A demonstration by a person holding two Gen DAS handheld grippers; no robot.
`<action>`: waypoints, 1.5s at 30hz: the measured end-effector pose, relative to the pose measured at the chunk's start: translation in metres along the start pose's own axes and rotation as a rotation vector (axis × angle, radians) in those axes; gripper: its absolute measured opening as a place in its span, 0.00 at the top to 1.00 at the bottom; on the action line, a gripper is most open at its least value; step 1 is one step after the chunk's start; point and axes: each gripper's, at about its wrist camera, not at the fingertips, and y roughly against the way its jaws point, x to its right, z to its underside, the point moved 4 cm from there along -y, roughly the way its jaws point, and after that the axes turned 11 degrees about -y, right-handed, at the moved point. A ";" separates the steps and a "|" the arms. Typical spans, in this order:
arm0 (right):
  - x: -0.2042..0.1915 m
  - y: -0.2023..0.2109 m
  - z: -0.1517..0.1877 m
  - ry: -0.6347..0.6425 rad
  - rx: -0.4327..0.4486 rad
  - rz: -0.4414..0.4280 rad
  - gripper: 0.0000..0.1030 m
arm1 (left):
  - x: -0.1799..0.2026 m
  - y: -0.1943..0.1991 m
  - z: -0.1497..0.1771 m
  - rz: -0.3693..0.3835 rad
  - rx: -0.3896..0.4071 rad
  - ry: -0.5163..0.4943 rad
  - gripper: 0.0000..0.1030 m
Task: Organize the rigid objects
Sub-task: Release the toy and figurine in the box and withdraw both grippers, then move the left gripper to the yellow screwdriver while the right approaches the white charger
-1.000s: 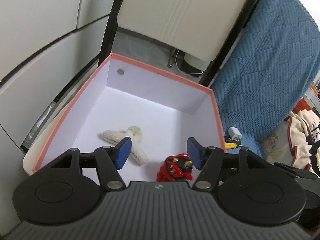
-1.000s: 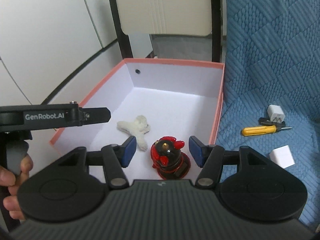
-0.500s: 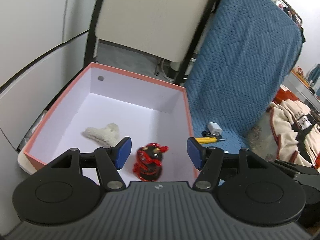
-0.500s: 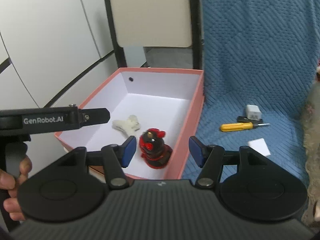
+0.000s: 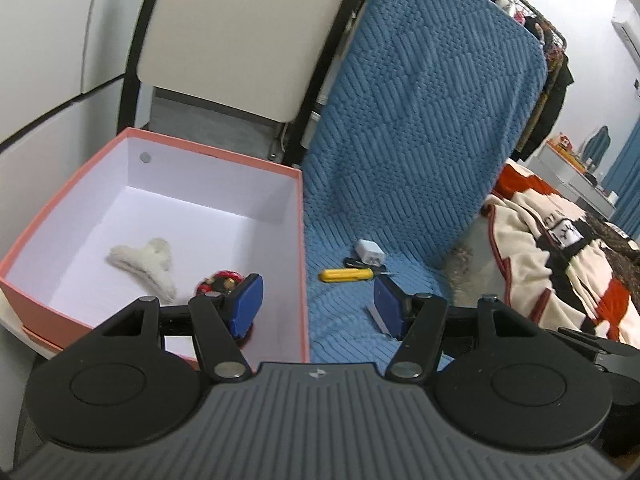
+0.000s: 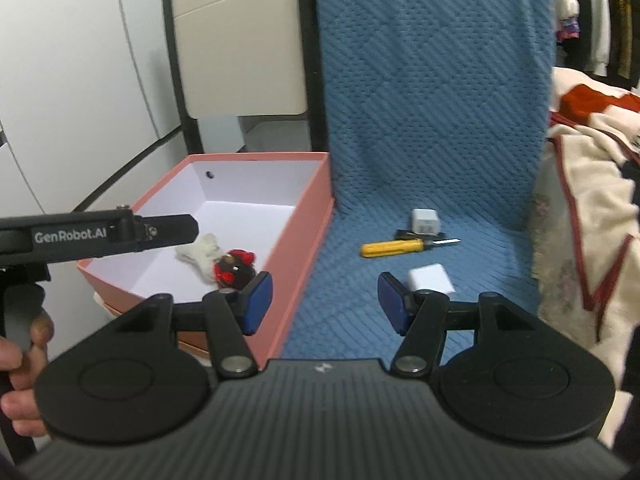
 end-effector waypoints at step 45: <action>0.117 -0.041 0.045 -0.132 -0.018 0.170 0.41 | 0.103 -0.176 0.027 0.194 -0.224 -0.214 0.35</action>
